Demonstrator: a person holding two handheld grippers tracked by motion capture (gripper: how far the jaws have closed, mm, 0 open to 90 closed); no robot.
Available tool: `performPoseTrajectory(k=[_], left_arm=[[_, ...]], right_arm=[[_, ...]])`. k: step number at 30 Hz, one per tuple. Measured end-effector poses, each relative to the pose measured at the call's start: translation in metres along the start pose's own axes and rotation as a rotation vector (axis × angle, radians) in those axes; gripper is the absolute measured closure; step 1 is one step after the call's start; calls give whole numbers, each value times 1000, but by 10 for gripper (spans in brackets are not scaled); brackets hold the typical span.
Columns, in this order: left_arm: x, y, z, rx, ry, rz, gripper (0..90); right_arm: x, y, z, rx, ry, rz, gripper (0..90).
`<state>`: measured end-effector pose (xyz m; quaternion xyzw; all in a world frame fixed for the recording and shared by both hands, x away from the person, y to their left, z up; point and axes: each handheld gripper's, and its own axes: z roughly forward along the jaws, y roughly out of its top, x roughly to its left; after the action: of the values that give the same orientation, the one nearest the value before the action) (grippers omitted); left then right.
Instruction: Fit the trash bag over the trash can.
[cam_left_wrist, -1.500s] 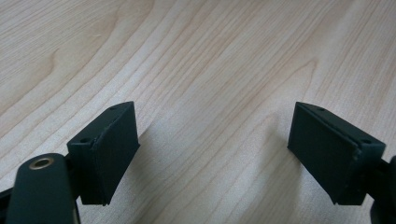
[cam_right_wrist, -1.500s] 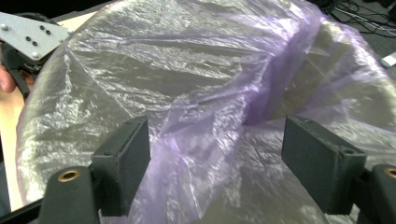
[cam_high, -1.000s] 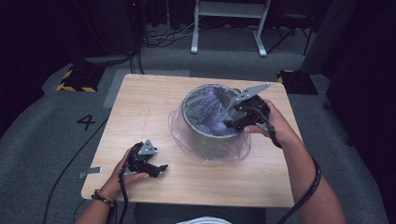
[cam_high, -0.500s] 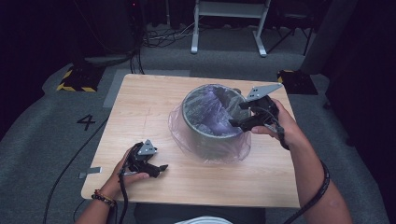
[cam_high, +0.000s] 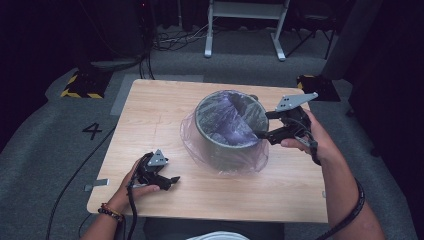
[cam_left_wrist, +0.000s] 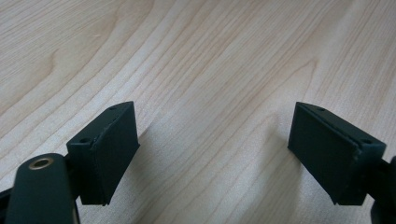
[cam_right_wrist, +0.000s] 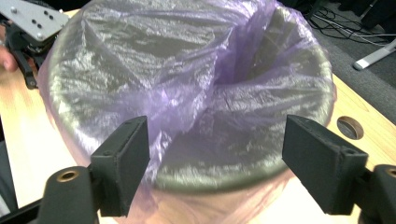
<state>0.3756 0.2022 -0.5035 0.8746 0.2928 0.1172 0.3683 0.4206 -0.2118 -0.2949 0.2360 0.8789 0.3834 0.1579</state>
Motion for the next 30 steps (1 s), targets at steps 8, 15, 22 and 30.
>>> performPoseTrajectory(k=[8, 15, 22, 30], left_arm=[[0, 0, 0, 0, 0, 0, 158], [0, 0, 0, 0, 0, 0, 158], [0, 0, 0, 0, 0, 0, 158], [0, 0, 0, 0, 0, 0, 157]], right_arm=[[0, -15, -7, 8, -18, -7, 220], [3, -28, -9, 5, -25, -22, 200], [4, -40, -8, 12, -56, -29, 196], [8, -57, 0, 55, -100, -68, 192]])
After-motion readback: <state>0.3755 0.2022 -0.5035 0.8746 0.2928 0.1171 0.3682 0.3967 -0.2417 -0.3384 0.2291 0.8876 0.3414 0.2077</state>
